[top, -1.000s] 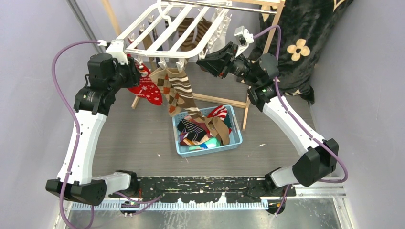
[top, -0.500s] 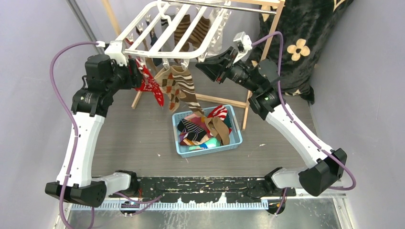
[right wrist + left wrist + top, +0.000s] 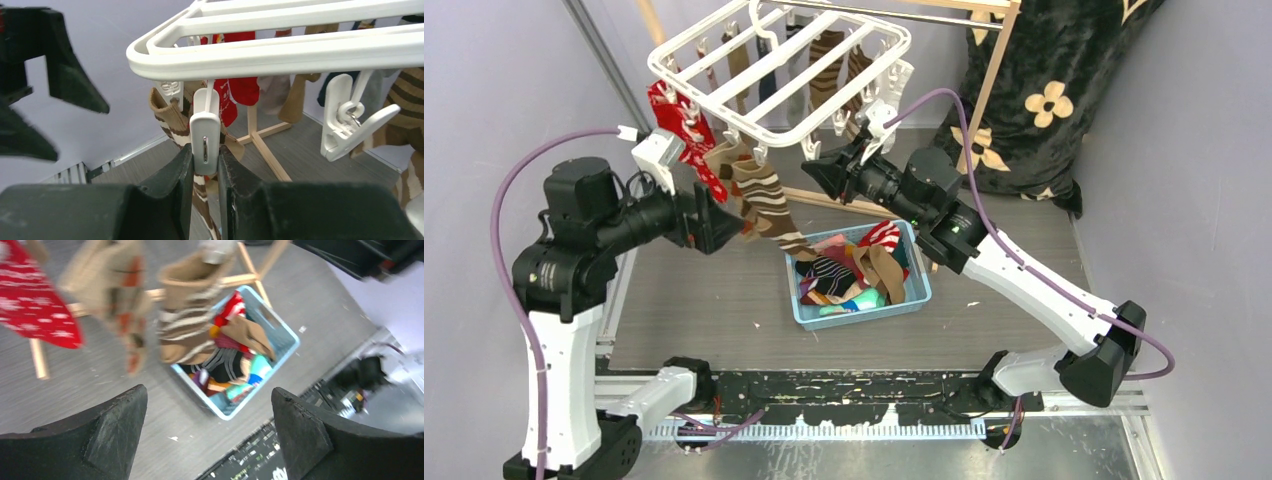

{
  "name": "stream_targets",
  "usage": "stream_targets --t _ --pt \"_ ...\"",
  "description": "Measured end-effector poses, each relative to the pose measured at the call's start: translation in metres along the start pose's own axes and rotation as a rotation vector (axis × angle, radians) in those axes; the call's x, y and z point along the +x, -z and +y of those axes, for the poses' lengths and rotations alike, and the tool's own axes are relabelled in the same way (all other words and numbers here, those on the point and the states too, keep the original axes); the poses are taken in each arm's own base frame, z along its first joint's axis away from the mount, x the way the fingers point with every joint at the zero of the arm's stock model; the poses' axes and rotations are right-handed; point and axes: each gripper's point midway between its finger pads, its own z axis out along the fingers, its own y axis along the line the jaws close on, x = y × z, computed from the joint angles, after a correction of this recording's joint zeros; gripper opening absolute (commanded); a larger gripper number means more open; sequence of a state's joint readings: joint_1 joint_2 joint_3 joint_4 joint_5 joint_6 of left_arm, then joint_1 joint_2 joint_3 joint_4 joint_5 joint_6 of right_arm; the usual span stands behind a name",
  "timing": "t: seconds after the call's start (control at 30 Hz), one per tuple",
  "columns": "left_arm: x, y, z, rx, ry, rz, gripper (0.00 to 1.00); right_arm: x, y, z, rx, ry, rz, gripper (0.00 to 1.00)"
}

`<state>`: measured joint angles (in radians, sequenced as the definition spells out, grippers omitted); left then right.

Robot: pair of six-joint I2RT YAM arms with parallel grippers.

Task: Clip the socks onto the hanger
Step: Open the clamp at the hanger.

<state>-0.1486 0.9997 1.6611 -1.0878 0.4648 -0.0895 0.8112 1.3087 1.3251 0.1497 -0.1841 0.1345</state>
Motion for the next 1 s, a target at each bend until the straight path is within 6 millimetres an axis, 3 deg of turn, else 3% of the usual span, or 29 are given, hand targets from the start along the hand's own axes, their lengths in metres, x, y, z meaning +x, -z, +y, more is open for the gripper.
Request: stream_targets --t 0.27,0.4,0.73,0.9,1.0 --pt "0.011 0.032 -0.059 0.257 0.044 -0.013 0.88 -0.003 -0.016 0.033 0.018 0.022 -0.016 0.01" --pt "-0.007 0.033 -0.069 0.305 0.093 -0.079 0.8 0.004 -0.021 0.042 0.032 0.027 -0.008 0.01" --pt "-0.058 -0.009 -0.052 0.286 0.189 -0.194 0.75 0.014 -0.034 0.044 0.071 0.018 0.004 0.01" --pt "-0.063 -0.038 -0.05 0.297 0.232 -0.167 0.74 0.018 -0.038 0.044 0.079 0.005 0.007 0.01" --pt "-0.065 -0.045 -0.052 0.304 0.251 -0.161 0.74 0.018 -0.041 0.045 0.078 -0.005 0.007 0.01"
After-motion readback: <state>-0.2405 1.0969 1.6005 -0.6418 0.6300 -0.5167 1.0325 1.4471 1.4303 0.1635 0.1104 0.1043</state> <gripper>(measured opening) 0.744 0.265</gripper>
